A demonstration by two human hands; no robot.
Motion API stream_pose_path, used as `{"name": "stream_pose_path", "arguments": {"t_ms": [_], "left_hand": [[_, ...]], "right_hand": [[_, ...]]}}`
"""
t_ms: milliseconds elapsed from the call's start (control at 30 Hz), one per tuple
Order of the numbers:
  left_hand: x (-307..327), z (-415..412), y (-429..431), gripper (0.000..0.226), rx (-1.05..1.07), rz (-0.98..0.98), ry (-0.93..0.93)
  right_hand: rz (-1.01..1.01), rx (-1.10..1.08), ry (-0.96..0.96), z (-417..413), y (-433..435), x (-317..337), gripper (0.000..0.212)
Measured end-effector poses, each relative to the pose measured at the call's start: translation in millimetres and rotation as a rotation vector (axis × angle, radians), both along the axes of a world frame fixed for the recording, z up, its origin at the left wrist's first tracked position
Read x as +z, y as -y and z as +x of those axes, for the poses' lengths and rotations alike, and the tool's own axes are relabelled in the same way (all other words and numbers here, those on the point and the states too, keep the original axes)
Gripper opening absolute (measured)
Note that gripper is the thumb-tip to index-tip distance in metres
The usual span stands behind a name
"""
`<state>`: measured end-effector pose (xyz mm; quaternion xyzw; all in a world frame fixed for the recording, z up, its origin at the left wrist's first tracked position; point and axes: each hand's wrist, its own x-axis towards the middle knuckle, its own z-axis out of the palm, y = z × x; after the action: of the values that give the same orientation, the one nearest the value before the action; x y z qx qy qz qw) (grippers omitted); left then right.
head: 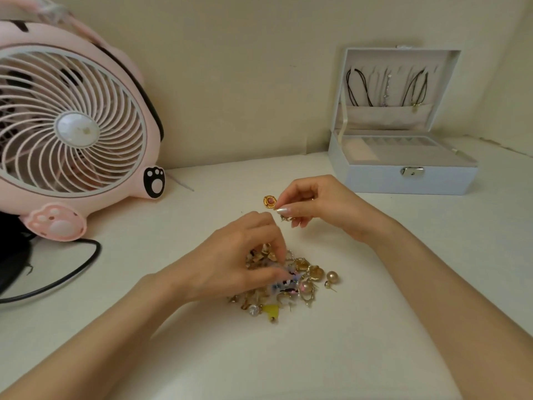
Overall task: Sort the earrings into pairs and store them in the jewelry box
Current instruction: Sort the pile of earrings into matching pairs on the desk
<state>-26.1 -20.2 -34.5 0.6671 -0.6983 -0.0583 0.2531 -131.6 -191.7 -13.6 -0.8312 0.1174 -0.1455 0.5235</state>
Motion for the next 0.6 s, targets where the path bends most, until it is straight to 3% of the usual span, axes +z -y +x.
{"name": "stream_pose_path", "arguments": {"t_ms": [133, 333, 600], "left_hand": [[-5, -15, 4, 0.027, -0.118, -0.034, 0.079], [-6, -13, 4, 0.011, -0.145, 0.003, 0.195], [-2, -5, 2, 0.018, -0.151, 0.112, -0.114]], "right_hand": [[0.000, -0.008, -0.002, 0, 0, 0, 0.008], [0.004, -0.008, -0.005, 0, 0, -1, 0.010], [0.013, -0.004, -0.011, -1, -1, 1, 0.011]]}}
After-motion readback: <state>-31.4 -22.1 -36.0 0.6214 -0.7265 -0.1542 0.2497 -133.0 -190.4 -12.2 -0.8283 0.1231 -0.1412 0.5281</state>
